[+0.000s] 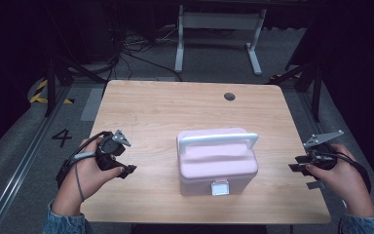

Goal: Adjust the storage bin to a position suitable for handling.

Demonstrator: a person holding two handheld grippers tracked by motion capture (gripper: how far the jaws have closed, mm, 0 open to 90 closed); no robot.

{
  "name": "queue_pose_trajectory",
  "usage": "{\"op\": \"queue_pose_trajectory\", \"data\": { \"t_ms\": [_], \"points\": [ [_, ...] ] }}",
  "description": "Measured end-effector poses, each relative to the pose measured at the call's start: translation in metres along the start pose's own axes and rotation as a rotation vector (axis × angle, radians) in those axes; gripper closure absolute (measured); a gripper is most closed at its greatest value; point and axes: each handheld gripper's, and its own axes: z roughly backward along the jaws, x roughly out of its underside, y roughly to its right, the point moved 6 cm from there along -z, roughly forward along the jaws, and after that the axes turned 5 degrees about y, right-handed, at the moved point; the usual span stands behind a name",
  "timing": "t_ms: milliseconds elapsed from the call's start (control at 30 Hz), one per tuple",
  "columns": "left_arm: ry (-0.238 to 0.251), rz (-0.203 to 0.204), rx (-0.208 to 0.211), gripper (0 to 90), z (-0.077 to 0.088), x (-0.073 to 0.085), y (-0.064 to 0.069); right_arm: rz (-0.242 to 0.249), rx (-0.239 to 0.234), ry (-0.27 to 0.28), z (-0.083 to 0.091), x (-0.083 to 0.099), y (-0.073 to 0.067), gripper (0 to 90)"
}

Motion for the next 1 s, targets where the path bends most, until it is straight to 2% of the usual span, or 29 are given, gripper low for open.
{"op": "queue_pose_trajectory", "data": {
  "t_ms": [133,267,300,400,433,567,800,833,867,900,933,1000],
  "points": [
    [0.0,-0.023,-0.023,30.5,0.002,-0.008,0.001,0.0,-0.005,-0.001,-0.002,0.001,0.0,56.9],
    [0.037,-0.038,-0.033,30.7,0.005,-0.021,0.002,-0.003,-0.003,-0.018,-0.005,0.002,0.0,56.9],
    [0.049,-0.059,-0.019,31.0,0.008,-0.028,0.005,-0.004,-0.004,-0.019,-0.005,0.003,-0.002,56.8],
    [0.091,-0.083,0.005,31.2,0.011,-0.042,0.013,-0.005,-0.001,-0.023,-0.005,0.005,-0.003,56.7],
    [0.091,-0.083,0.005,31.6,0.011,-0.042,0.013,-0.005,-0.001,-0.023,-0.005,0.005,-0.003,56.7],
    [0.123,-0.148,0.064,33.2,0.018,-0.065,0.03,-0.011,0.0,-0.026,-0.003,0.008,-0.005,56.4],
    [0.152,-0.214,0.094,32.4,0.019,-0.088,0.048,-0.017,-0.002,-0.038,-0.005,0.016,-0.005,55.6],
    [0.17,-0.229,0.123,32.0,0.019,-0.092,0.052,-0.02,-0.004,-0.038,-0.005,0.016,-0.005,55.5],
    [0.17,-0.229,0.123,31.8,0.019,-0.092,0.052,-0.02,-0.004,-0.038,-0.005,0.016,-0.005,55.5],
    [0.206,-0.238,0.148,31.2,0.019,-0.097,0.056,-0.022,-0.004,-0.04,-0.005,0.018,-0.006,55.4],
    [0.206,-0.238,0.148,30.6,0.019,-0.097,0.056,-0.021,-0.003,-0.04,-0.005,0.018,-0.006,55.3],
    [0.242,-0.26,0.172,29.9,0.016,-0.106,0.062,-0.017,-0.002,-0.041,-0.005,0.019,-0.006,54.8]
  ]
}}
